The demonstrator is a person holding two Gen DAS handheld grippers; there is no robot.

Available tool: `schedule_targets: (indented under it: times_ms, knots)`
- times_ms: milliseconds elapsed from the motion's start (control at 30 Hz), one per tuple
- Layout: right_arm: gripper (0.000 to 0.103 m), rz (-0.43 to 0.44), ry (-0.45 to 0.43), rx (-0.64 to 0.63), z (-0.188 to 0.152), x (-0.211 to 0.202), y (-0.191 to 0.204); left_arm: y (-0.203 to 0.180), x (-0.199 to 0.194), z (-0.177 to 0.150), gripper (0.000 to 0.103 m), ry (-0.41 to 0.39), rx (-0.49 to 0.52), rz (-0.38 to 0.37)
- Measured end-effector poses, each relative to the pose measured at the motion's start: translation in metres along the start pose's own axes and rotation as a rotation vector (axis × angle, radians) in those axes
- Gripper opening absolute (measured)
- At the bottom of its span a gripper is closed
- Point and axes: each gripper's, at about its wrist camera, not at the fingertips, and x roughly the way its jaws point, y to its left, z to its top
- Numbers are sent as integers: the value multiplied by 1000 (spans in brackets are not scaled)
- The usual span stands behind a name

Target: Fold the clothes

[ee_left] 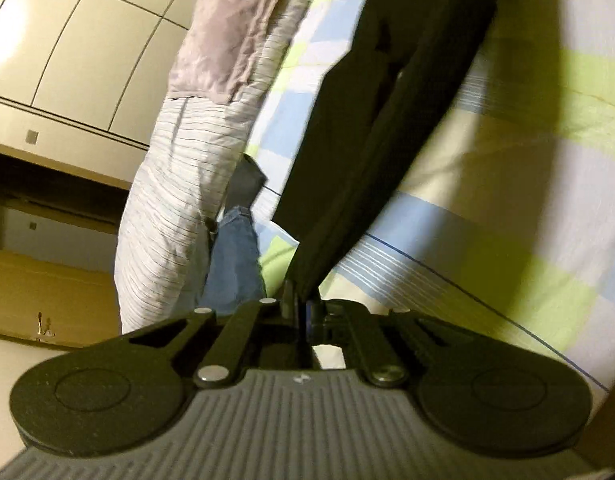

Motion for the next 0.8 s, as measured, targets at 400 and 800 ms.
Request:
schedule_targets:
  times_ms: [400, 800]
  knots:
    - [9, -174, 236, 22, -116, 5, -99, -198, 23, -84, 10, 326, -65, -306]
    - [35, -219, 99, 87, -78, -29, -115, -161, 17, -12, 20, 201, -184, -305]
